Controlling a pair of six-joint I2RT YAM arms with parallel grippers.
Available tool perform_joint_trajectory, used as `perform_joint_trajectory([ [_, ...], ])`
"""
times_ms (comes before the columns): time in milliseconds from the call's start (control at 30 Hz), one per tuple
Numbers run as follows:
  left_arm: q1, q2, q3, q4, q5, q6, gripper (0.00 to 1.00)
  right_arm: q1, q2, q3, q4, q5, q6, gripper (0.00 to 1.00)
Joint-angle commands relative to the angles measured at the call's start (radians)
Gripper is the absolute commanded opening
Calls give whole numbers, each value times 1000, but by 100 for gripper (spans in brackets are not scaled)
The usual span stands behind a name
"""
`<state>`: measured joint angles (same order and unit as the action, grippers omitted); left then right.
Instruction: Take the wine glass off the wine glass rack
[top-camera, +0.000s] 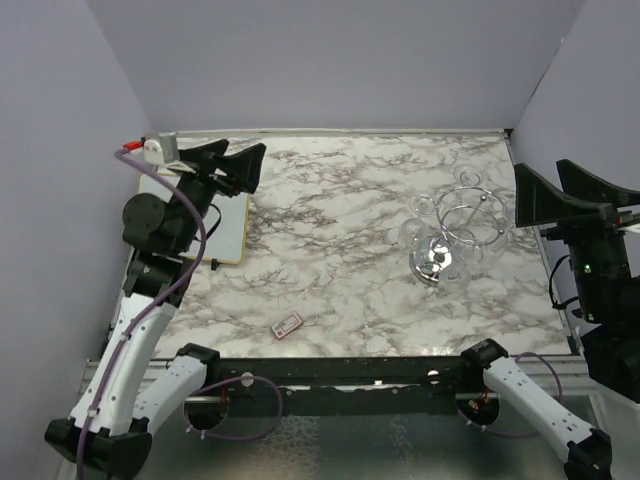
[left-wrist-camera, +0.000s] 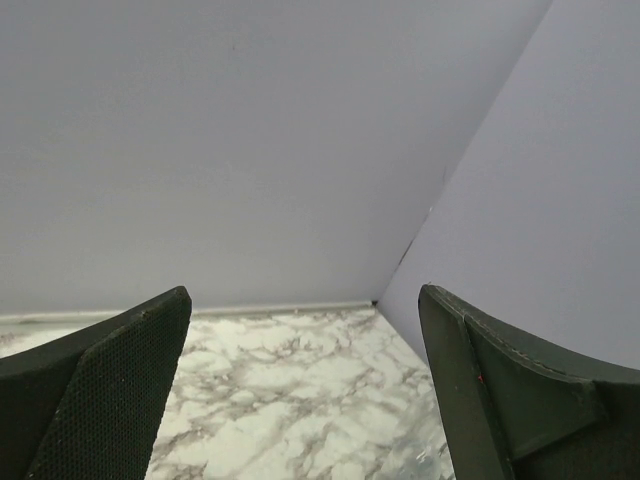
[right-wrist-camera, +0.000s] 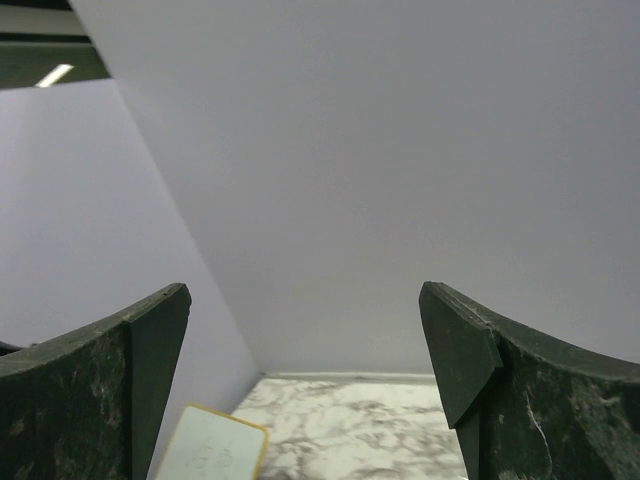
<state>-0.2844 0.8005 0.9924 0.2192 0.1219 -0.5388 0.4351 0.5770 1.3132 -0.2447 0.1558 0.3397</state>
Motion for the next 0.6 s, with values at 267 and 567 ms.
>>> perform_joint_trajectory([
  [267,-37,320,69,-102,364,-186,99,23,49,21,-340,231,-209,100],
  [567,-278,519,64,34,424,-413,99,26,84,12,-409,31,-174,100],
])
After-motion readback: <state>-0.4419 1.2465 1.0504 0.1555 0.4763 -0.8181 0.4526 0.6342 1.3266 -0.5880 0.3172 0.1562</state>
